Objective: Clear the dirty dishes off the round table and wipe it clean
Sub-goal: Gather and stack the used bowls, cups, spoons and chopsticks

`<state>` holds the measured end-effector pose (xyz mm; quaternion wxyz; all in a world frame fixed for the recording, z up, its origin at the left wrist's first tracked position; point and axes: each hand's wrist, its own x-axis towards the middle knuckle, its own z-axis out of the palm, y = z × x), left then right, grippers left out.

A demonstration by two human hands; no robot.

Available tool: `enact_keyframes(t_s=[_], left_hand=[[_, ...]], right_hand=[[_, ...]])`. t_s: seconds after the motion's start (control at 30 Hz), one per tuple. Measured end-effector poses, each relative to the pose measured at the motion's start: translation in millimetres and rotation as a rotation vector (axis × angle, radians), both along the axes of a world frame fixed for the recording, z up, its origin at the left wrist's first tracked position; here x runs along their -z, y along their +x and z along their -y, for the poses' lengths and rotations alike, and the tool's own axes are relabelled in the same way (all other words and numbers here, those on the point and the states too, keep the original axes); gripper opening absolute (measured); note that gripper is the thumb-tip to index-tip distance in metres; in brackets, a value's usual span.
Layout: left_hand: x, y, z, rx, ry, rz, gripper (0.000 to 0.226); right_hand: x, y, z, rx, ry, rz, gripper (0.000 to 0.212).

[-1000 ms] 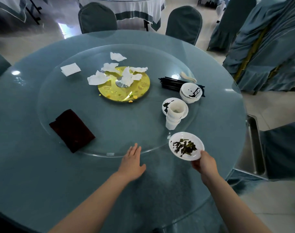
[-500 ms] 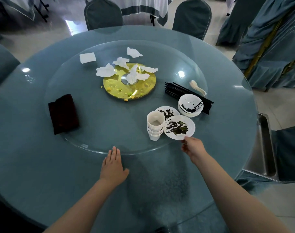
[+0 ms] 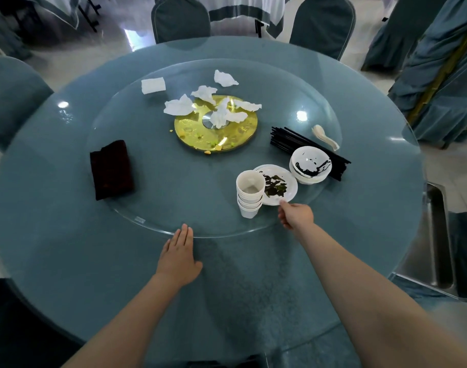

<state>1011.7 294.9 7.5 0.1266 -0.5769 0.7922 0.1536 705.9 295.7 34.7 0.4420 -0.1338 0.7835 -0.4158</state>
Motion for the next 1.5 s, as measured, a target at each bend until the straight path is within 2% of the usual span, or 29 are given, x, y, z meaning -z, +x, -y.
enact_keyframes(t_s=[0.2, 0.33, 0.5, 0.67, 0.93, 1.1, 1.2, 1.37, 1.5], left_hand=[[0, -6, -8, 0.11, -0.038, 0.059, 0.091], [-4, -15, -12, 0.092, -0.004, 0.026, 0.089], [-17, -19, -22, 0.087, 0.059, -0.002, 0.086], [-32, -24, -65, 0.322, -0.032, -0.011, 0.082], [-64, -31, -163, 0.574, -0.104, -0.205, 0.07], [-81, -28, -236, 0.723, -0.137, -0.38, 0.066], [-86, -37, -278, 0.836, -0.111, -0.409, 0.063], [-94, -83, -340, 0.988, -0.068, -0.497, 0.061], [-103, -130, -400, 1.079, 0.004, -0.544, 0.063]], right_hand=[[-1, -8, -38, -0.068, -0.011, -0.078, 0.035], [4, -1, -91, -0.112, 0.016, -0.111, 0.029], [3, 21, -166, -0.185, 0.076, -0.269, 0.029], [-11, 51, -249, -0.266, 0.159, -0.413, 0.04], [-60, 97, -368, -0.266, 0.204, -0.706, 0.054], [-86, 128, -457, -0.167, 0.234, -0.747, 0.055], [-93, 141, -513, -0.106, 0.24, -0.832, 0.051], [-106, 138, -591, 0.017, 0.296, -0.964, 0.047], [-109, 119, -656, 0.108, 0.31, -0.94, 0.05]])
